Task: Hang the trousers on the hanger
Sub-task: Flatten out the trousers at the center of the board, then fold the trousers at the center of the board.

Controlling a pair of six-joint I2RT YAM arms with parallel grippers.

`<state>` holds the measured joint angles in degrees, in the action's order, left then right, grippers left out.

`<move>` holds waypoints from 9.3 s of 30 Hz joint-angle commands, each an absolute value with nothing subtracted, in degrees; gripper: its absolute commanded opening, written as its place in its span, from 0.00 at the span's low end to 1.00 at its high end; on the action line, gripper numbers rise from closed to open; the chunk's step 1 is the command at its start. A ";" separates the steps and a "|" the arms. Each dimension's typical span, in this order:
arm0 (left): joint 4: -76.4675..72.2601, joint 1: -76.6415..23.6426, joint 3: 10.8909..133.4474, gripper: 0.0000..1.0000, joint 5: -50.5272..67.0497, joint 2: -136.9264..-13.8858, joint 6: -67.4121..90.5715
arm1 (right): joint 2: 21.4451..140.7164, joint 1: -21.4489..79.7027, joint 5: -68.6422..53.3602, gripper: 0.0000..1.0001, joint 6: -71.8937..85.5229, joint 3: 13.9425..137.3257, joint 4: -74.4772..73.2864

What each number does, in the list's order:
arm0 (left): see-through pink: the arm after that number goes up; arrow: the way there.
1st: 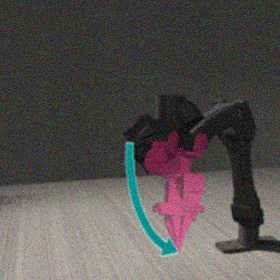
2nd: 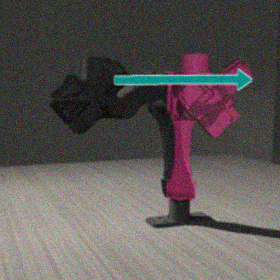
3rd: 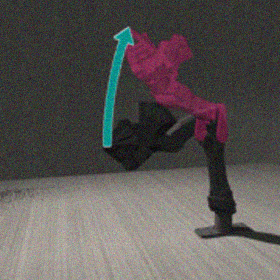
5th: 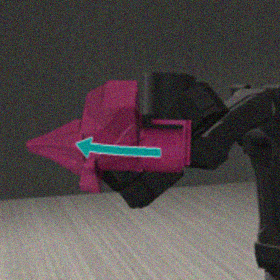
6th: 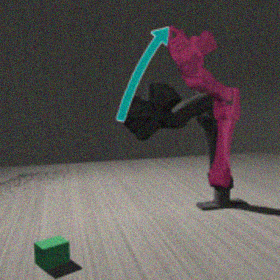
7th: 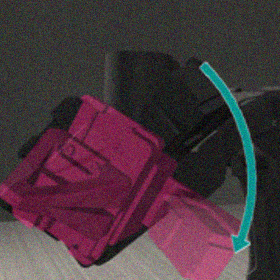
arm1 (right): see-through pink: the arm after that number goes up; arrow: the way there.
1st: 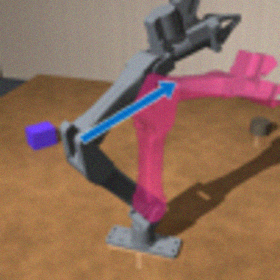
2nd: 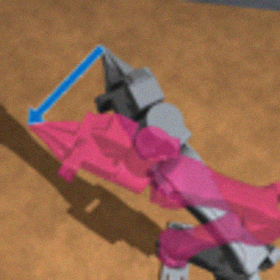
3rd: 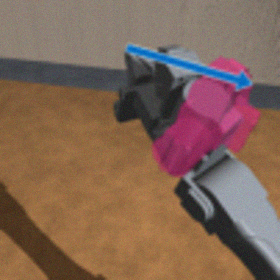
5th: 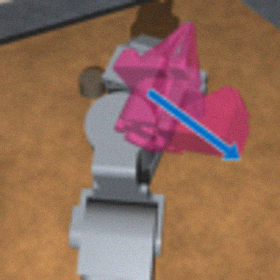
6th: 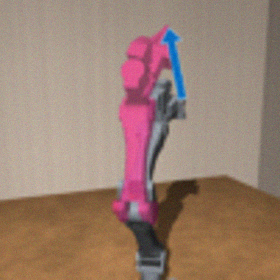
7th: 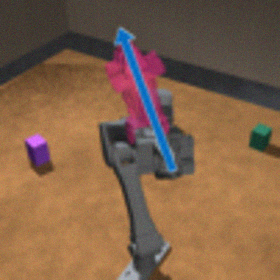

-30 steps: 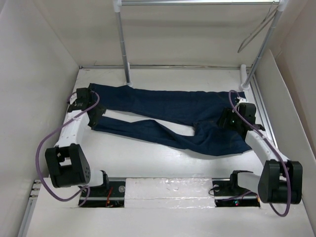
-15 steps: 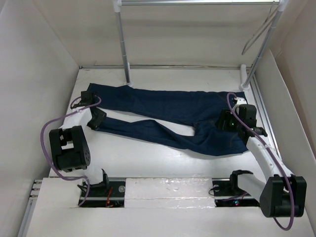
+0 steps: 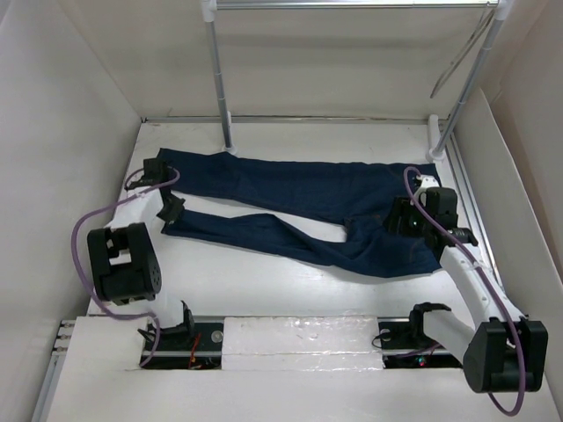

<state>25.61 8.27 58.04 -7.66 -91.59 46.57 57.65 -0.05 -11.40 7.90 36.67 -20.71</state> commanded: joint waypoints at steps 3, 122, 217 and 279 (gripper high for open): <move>37.62 8.53 62.93 0.00 -13.79 -76.64 44.30 | 55.90 2.20 -11.43 0.66 6.07 38.58 -21.80; 10.98 13.80 45.53 0.48 12.06 -78.31 50.36 | 66.10 -12.92 10.36 0.09 43.51 34.10 -32.18; 18.63 32.17 63.54 0.00 3.69 -104.60 40.87 | 52.30 -12.39 -2.81 0.00 11.43 42.19 -34.01; 22.06 39.90 53.09 0.35 -3.07 -93.50 38.32 | 49.57 -3.86 -0.35 0.00 7.65 48.77 -43.59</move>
<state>22.04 39.81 52.14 -2.15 -90.48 38.76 50.41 -3.03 0.16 7.33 47.20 -45.54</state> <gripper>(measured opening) 0.385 0.012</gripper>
